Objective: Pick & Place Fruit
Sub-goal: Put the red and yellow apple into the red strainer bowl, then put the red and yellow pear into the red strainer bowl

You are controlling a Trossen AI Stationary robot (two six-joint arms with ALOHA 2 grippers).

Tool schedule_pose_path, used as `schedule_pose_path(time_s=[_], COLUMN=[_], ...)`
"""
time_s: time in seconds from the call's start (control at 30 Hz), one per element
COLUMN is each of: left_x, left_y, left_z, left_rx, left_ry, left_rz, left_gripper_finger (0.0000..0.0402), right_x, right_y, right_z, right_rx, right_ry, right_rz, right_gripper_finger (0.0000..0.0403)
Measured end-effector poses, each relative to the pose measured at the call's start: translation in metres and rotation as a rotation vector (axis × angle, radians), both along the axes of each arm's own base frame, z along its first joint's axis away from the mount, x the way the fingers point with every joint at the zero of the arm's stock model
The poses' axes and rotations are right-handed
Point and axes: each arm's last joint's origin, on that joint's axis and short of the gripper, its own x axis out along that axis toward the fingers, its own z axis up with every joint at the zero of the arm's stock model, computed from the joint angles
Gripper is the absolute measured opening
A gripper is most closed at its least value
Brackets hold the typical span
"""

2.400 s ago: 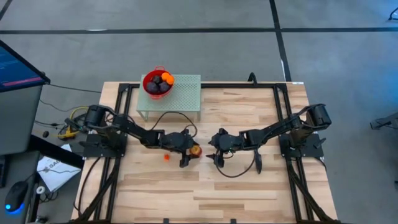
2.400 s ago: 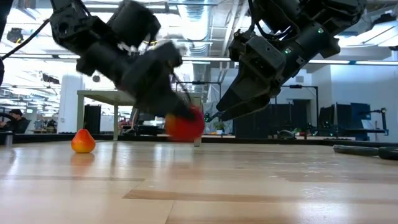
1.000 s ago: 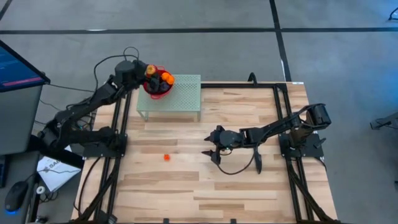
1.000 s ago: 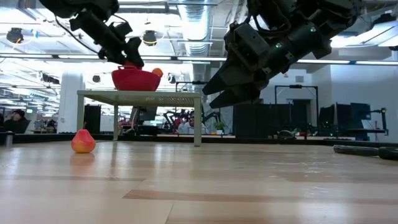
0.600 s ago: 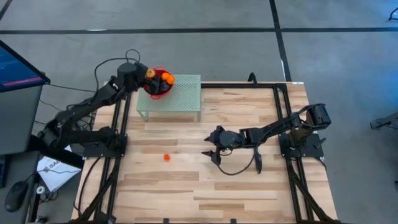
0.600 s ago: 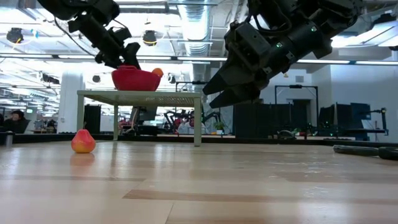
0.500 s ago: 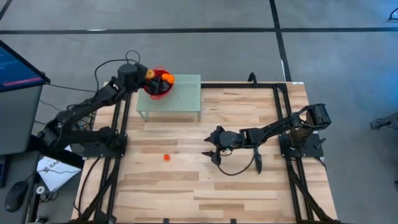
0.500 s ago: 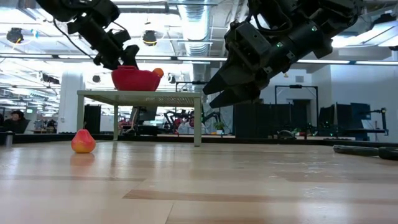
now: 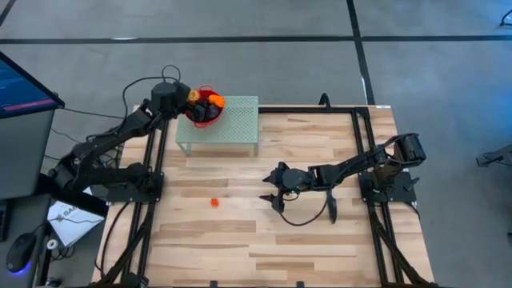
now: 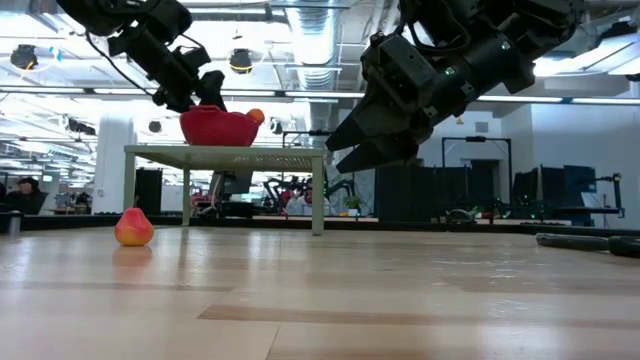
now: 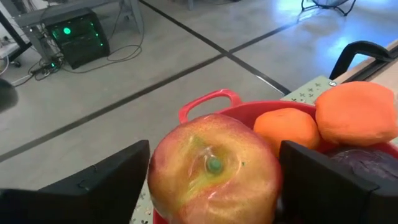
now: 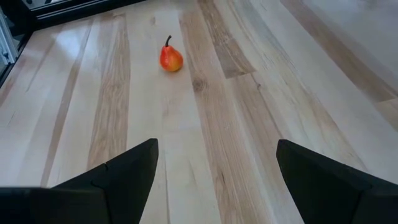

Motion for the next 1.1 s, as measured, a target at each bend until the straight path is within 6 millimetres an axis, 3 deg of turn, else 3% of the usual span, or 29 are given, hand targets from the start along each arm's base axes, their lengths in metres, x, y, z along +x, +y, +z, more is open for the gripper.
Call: schedule_pose_path(time_s=[0.23, 0.4, 0.63, 0.73, 0.87, 1.0, 1.1], left_x=[-0.005, -0.011, -0.016, -0.008, 0.003, 0.006, 0.004], left_y=[-0.01, -0.03, -0.088, -0.119, -0.162, -0.201, -0.225], left_z=[0.012, 0.031, 0.054, 0.038, -0.005, -0.045, -0.059], left_rx=[0.044, 0.115, 0.13, 0.053, -0.023, -0.095, -0.151], left_ry=[-0.038, -0.099, -0.266, -0.261, -0.146, -0.037, -0.011], left_rz=[-0.014, -0.059, -0.458, -0.644, -0.851, -0.911, -0.926], left_gripper_finger=[0.0381, 0.0381, 0.0363, 0.0348, 0.0328, 0.0317, 0.0314], right_x=[0.0, 0.0, 0.0, 0.001, 0.003, 0.003, 0.003], right_y=[0.0, -0.001, -0.001, -0.001, -0.001, -0.001, -0.001], right_z=[0.0, 0.0, 0.0, 0.002, 0.004, 0.005, 0.005], right_rx=[0.0, 0.0, -0.011, -0.028, -0.038, -0.041, -0.041], right_ry=[0.0, 0.0, -0.005, -0.02, -0.05, -0.057, -0.062], right_rz=[0.0, -0.002, -0.019, -0.014, -0.006, -0.004, -0.004], right_gripper_finger=[0.0322, 0.0322, 0.0322, 0.0322, 0.0322, 0.0322, 0.0322])
